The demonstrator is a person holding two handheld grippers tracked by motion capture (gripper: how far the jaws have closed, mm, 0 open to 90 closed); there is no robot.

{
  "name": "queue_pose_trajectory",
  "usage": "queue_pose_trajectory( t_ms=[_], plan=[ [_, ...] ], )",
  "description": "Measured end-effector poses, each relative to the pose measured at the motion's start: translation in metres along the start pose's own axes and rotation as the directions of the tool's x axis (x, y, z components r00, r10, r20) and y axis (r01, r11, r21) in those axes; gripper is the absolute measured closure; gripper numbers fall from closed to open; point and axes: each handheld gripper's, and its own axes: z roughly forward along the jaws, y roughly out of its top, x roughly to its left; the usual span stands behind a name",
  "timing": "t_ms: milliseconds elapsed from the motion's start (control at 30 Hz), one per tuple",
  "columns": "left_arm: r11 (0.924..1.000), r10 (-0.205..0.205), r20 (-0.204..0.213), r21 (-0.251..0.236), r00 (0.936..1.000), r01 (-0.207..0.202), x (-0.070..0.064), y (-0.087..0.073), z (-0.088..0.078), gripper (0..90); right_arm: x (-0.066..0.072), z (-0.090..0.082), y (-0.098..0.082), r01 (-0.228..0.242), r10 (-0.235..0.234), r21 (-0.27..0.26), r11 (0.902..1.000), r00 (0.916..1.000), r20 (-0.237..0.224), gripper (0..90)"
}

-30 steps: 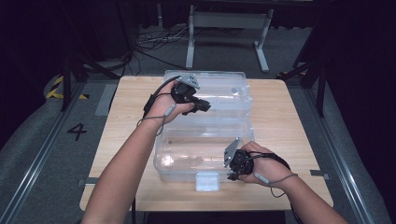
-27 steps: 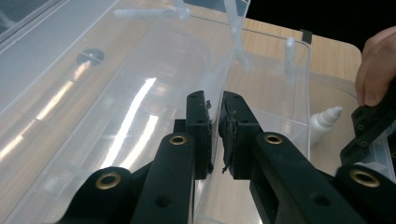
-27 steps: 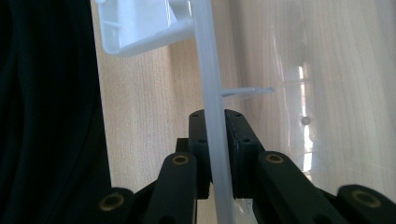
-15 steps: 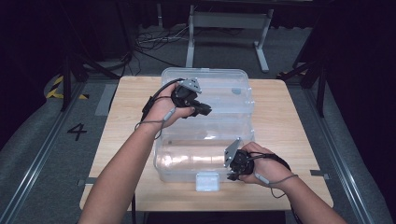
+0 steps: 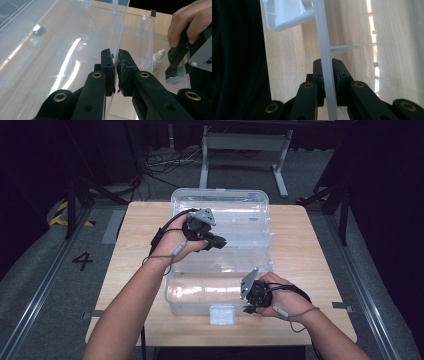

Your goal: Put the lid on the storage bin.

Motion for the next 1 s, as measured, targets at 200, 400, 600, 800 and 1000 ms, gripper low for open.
queue_pose_trajectory(
  t_ms=[200, 400, 600, 800, 1000],
  plan=[
    [1.0000, 0.008, -0.001, 0.000, 1.0000, -0.008, -0.006, -0.001, -0.002, 84.3, 0.000, 0.000, 0.000, -0.001, 0.001, -0.001, 1.0000, 1.0000, 0.002, 82.3],
    [0.9999, 0.010, 0.000, 0.006, 0.9999, -0.010, -0.013, -0.002, -0.002, 84.4, 0.000, 0.000, -0.001, 0.002, -0.002, -0.009, 1.0000, 1.0000, 0.003, 82.3],
    [0.9999, 0.016, 0.002, 0.003, 0.9999, -0.016, -0.020, -0.004, -0.004, 84.5, 0.001, 0.000, -0.002, -0.002, 0.002, -0.013, 0.9999, 1.0000, 0.004, 82.3],
    [0.9998, 0.019, 0.002, -0.004, 0.9998, -0.019, -0.025, -0.007, -0.004, 84.5, 0.003, 0.000, -0.001, 0.000, 0.000, -0.003, 1.0000, 0.9997, 0.025, 82.4],
    [0.9993, 0.034, 0.006, 0.012, 0.9994, -0.034, -0.031, -0.008, -0.005, 84.7, 0.004, 0.000, -0.002, -0.002, 0.002, -0.010, 1.0000, 0.9994, 0.034, 82.2]
  ],
)
